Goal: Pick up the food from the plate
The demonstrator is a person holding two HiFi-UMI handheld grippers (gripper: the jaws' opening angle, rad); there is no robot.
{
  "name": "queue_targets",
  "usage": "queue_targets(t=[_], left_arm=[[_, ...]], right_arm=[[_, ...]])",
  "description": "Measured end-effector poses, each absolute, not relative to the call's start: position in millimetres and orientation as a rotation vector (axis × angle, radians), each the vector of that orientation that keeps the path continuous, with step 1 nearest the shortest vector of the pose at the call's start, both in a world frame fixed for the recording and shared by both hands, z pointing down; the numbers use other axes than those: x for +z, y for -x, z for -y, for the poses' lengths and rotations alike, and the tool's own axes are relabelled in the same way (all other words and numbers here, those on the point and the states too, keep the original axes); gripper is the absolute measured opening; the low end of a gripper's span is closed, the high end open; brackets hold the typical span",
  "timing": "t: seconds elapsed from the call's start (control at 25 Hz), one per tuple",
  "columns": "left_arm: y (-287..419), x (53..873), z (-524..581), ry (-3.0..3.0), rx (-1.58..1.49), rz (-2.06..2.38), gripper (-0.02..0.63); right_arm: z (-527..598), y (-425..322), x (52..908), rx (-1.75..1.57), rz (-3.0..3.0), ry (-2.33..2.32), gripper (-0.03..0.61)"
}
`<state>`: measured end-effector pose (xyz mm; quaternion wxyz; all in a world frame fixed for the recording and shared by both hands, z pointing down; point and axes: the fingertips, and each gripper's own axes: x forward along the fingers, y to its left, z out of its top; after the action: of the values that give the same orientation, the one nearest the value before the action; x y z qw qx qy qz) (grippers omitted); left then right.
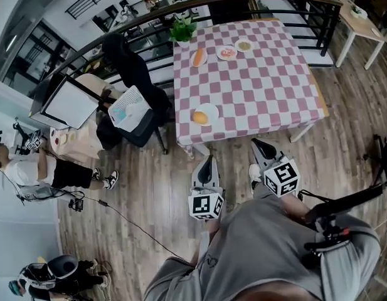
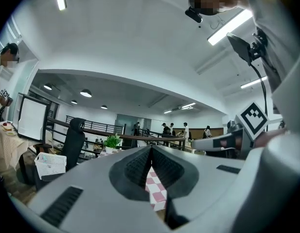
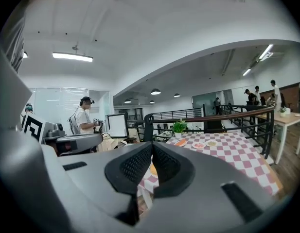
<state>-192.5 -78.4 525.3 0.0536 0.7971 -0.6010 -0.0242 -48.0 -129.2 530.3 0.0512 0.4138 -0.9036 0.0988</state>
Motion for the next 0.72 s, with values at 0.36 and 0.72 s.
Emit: queue_targets(t=[0.36,0.72], left_arm=[[165.6,526.4,192.2,-2.422,-0.024,1.784,0.011],[142.3,522.0,306.7,-2.448,-0.006,1.774,0.011]], right_arm=[[256.2,29.3,538.1,0.363,2.781,-1.239,0.017],[360.3,-0.2,551.3,0.326,2.766,-1.252,0.017]])
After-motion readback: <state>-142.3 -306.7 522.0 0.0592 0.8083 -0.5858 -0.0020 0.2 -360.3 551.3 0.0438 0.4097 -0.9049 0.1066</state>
